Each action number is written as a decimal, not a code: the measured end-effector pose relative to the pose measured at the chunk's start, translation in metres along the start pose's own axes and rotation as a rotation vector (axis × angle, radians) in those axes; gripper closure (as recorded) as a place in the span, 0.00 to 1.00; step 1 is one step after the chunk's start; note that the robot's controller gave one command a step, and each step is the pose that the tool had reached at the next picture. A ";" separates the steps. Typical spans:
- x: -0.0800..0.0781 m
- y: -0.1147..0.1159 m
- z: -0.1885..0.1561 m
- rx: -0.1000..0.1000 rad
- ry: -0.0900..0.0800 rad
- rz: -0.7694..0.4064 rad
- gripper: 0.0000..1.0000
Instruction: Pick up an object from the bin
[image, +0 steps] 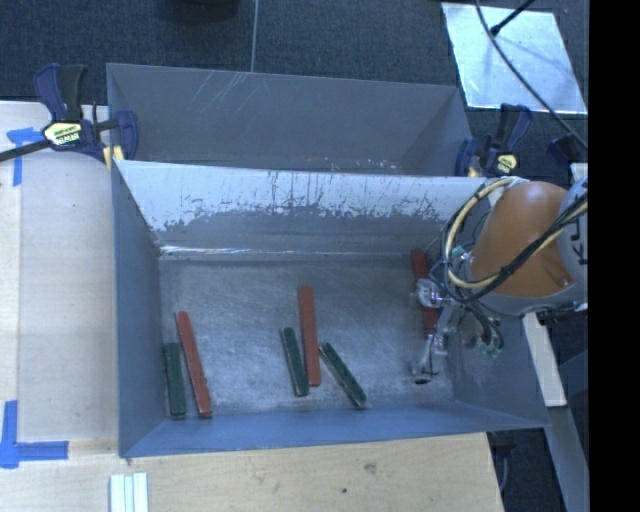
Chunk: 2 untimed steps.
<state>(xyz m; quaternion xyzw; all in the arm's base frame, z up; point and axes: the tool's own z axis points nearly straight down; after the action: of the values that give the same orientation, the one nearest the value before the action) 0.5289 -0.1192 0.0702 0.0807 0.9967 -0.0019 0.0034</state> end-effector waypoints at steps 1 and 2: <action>-0.023 -0.032 0.001 -0.013 0.007 -0.532 0.00; -0.023 -0.032 0.001 -0.012 0.007 -0.532 0.00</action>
Offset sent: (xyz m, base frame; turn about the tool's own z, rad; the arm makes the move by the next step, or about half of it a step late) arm 0.0176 -0.0384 -0.0002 -0.5356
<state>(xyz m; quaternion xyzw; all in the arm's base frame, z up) 0.5469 -0.1543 0.0698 -0.1843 0.9829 0.0035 -0.0001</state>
